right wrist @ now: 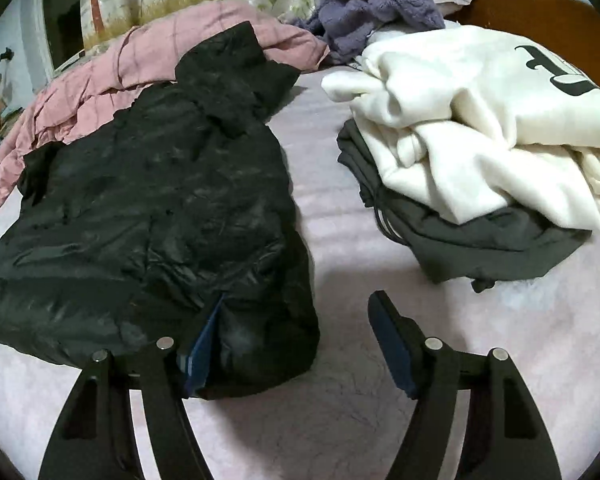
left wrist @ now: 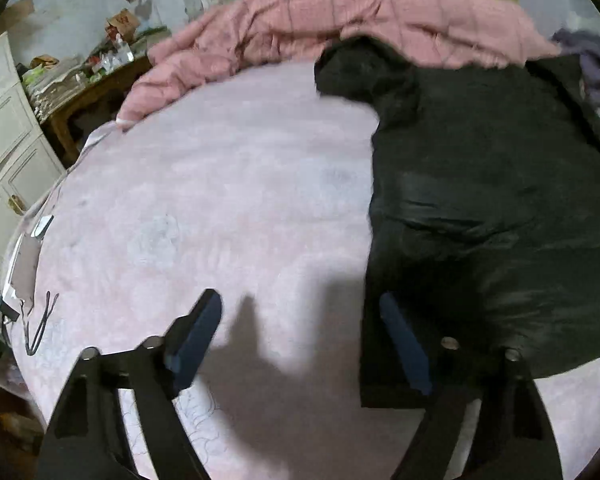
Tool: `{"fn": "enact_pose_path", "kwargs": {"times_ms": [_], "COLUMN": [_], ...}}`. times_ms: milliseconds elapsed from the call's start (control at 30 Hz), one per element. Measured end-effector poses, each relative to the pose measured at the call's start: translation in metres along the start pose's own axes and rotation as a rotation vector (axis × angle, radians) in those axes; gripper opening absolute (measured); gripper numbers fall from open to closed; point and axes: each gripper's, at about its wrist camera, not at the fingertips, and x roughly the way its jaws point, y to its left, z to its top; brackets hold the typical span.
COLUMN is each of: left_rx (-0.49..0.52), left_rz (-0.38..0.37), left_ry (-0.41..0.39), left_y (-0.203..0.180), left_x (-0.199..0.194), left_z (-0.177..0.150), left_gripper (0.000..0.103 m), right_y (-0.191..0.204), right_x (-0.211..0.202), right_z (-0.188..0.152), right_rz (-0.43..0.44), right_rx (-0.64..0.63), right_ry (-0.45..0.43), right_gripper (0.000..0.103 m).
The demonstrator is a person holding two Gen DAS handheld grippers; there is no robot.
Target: Fold large clothes
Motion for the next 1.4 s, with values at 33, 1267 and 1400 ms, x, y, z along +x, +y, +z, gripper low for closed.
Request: {"fn": "enact_pose_path", "kwargs": {"times_ms": [33, 1267, 1400], "left_rx": [0.006, 0.380, 0.344], "left_rz": [-0.026, -0.192, -0.155], "left_ry": [-0.047, -0.119, -0.202], "left_y": [-0.002, -0.124, -0.110], "left_x": [-0.014, -0.068, -0.122], "left_z": [0.001, -0.045, -0.066], "left_gripper": [0.070, 0.010, 0.006], "right_y": [0.001, 0.105, 0.092], "right_x": [-0.006, -0.043, -0.084], "right_z": [0.000, -0.053, -0.065], "right_rz": [-0.001, 0.027, 0.066], "right_rx": [-0.006, -0.518, -0.437], "right_ry": [-0.029, -0.159, -0.213], "right_gripper": [0.072, 0.019, 0.018]}}
